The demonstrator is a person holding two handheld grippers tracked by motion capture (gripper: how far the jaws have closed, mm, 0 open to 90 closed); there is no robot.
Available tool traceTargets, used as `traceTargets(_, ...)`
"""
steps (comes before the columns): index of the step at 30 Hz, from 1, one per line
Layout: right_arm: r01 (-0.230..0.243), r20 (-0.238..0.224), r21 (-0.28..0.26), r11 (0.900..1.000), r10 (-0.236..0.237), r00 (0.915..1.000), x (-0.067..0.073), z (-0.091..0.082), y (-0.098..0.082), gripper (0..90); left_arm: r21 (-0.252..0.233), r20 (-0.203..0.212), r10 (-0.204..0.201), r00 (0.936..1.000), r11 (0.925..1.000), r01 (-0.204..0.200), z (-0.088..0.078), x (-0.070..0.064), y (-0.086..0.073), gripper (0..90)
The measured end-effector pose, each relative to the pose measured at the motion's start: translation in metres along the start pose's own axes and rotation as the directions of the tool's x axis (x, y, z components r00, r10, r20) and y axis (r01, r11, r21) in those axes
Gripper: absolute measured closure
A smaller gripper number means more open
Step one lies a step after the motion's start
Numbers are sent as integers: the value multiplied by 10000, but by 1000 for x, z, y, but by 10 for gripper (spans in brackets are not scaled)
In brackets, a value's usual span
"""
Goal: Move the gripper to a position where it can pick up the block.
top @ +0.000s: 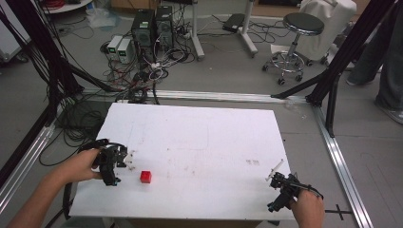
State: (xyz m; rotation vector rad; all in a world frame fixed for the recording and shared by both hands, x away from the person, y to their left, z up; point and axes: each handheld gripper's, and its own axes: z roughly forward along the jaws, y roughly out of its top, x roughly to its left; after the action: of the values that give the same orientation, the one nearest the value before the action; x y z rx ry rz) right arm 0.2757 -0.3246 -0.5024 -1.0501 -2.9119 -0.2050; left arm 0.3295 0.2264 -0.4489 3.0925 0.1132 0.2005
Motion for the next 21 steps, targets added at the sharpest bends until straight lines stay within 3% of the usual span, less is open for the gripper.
traceTargets(9, -37, -40, -14, 10000, 37, 10000, 0, 0, -1, 32, 103, 260, 462, 9986, 9989, -465, 4, 3, 18, 231)
traceTargets(21, -5, -99, -32, 10000, 5, 10000, -1, 2, -1, 32, 17, 452, 386, 9982, 9992, -387, 19, 8, 38, 231)
